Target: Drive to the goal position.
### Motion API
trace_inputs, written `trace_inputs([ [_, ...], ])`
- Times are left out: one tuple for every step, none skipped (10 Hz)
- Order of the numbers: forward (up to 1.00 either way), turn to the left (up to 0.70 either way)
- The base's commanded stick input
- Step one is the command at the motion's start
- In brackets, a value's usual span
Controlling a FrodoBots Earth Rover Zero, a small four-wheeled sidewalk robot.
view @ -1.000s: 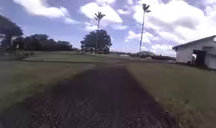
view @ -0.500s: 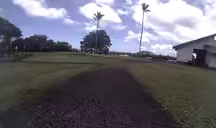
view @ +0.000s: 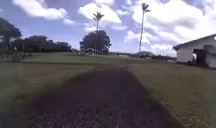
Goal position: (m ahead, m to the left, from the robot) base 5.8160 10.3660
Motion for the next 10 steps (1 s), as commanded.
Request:
trace_inputs([
  [0.5, 0.0],
  [0.5, 0.0],
  [0.5, 0.0],
  [0.5, 0.0],
  [0.5, 0.0],
  [0.5, 0.0],
  [0.5, 0.0],
  [0.5, 0.0],
  [0.5, 0.0],
  [0.5, 0.0],
])
